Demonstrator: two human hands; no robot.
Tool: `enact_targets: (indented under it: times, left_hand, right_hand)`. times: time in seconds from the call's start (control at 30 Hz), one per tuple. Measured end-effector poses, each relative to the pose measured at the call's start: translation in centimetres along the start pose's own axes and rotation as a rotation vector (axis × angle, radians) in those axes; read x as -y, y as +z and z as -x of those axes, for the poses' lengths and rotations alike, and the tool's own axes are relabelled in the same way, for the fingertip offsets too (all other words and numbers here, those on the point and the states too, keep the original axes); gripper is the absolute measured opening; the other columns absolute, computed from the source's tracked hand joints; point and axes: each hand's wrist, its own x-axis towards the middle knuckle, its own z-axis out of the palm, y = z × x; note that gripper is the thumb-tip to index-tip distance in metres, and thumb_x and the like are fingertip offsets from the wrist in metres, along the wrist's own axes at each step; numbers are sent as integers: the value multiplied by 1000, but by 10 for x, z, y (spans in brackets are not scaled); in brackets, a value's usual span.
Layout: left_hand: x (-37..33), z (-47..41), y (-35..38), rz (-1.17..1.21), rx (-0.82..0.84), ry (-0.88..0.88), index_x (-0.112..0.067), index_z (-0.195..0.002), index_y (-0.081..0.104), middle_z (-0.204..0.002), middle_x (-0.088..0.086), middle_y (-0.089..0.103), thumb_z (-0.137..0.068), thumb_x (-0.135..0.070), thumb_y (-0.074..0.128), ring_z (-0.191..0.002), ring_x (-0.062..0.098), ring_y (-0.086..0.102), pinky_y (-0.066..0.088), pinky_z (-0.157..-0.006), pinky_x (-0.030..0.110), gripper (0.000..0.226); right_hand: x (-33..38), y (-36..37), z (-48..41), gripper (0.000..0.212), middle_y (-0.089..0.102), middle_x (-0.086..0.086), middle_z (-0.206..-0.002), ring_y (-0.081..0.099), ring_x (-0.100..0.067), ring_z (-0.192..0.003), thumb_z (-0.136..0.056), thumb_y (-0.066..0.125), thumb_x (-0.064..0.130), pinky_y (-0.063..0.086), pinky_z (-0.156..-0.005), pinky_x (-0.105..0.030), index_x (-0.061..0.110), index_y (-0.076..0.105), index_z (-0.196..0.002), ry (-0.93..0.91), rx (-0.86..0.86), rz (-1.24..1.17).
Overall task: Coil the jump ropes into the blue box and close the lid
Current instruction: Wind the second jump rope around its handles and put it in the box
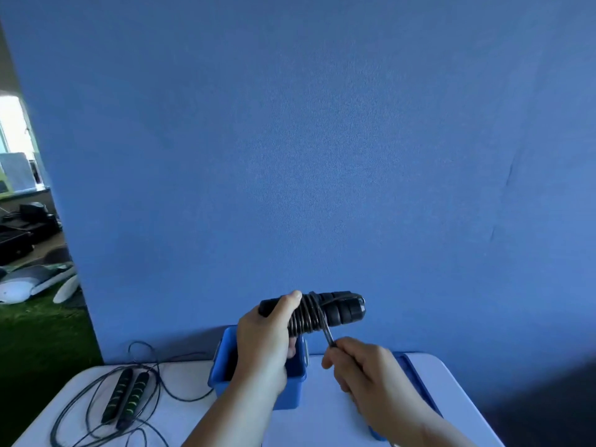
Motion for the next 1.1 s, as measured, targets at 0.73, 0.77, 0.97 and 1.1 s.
enact_targets:
  times: [0.73, 0.77, 0.97, 1.1]
  left_hand:
    - [-4, 15, -4, -19, 333, -116, -13, -78, 51, -58, 2, 37, -86, -29, 73, -44, 14, 30, 14, -42, 23, 29]
    - [-4, 16, -5, -44, 343, -106, -13, -76, 52, -58, 1, 38, -85, -30, 73, -43, 14, 30, 15, -42, 24, 29]
    - [-5, 17, -11, -153, 441, 8, -14, -69, 57, -59, 4, 41, -80, -33, 76, -46, 15, 36, 25, -41, 21, 29]
    - [-2, 17, -12, -233, 447, 99, -8, -75, 67, -64, 9, 50, -73, -33, 75, -52, 20, 44, 32, -43, 21, 26]
  right_hand:
    - [-45, -60, -45, 26, 41, 5, -58, 37, -13, -53, -86, 58, 25, 39, -54, -31, 10, 47, -68, 110, 349, -174]
    - [-42, -68, -52, 20, 43, 3, -57, 38, -14, -52, -82, 56, 17, 38, -54, -31, 4, 48, -70, 103, 364, -133]
    - [2, -92, -86, 40, 45, 5, -57, 40, -16, -55, -98, 62, 27, 38, -51, -27, 23, 55, -59, 86, 395, 61]
    - [22, -95, -93, 35, 55, 2, -60, 53, -12, -55, -101, 57, 30, 48, -49, -26, 12, 54, -71, 122, 403, 81]
